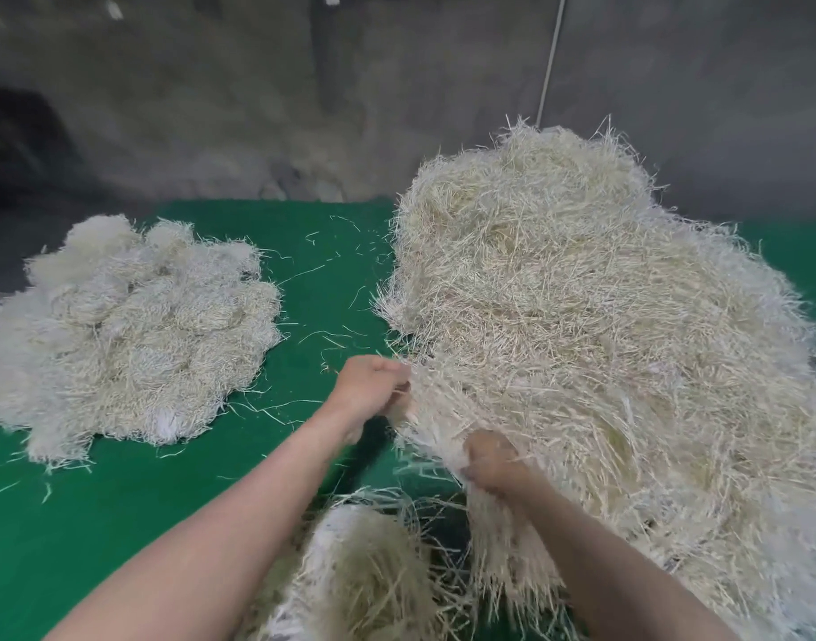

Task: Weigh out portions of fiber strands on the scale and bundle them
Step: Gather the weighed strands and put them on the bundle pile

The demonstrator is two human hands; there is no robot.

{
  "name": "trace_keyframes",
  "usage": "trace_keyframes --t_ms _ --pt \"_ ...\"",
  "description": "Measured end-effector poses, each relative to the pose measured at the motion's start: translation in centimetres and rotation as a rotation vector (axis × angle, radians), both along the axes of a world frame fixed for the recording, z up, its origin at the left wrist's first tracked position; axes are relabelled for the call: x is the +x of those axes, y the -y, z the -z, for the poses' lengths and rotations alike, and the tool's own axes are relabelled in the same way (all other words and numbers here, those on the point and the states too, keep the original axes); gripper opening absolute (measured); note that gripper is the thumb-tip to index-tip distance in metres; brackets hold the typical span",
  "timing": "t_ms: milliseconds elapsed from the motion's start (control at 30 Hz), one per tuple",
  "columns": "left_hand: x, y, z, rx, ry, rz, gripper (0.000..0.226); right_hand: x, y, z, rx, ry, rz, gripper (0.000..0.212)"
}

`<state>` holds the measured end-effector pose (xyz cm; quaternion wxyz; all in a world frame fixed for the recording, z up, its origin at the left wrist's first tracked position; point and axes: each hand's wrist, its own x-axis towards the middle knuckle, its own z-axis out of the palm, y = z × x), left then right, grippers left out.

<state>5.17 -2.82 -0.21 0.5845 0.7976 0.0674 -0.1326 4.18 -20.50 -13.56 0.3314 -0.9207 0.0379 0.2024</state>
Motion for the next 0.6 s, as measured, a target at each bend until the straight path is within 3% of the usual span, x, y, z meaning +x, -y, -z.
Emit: trace_keyframes --t_ms 67,133,200,267,333,433,533,600 --pt "0.1 0.5 1.2 0.093 -0.106 0.159 0.020 0.6 2.0 -2.5 0.182 0.028 0.050 0.014" --pt "-0.6 0.9 2.9 0.453 -0.089 0.523 0.033 1.1 3.3 -5.1 0.417 -0.015 0.108 0.020" --pt "-1.9 0.7 4.6 0.711 -0.084 0.863 0.047 1.2 4.0 -6.6 0.483 -0.061 0.087 0.023" --pt "-3.0 0.0 6.1 0.817 -0.079 0.953 0.042 1.1 4.2 -7.1 0.519 -0.119 0.040 0.027" --pt "-3.5 -0.9 6.9 0.839 -0.011 0.834 0.039 1.2 4.4 -7.8 0.616 -0.101 0.074 0.034" --pt "-3.6 -0.7 6.0 0.518 0.079 0.479 0.034 1.9 4.5 -11.1 0.680 0.018 0.136 0.051" --pt "-2.9 1.7 2.8 -0.039 0.115 0.234 0.038 2.2 3.9 -14.5 0.668 0.087 0.102 0.039" --pt "-2.6 3.8 1.1 -0.238 0.050 0.166 0.040 1.8 2.7 -15.4 0.601 0.096 0.064 0.037"
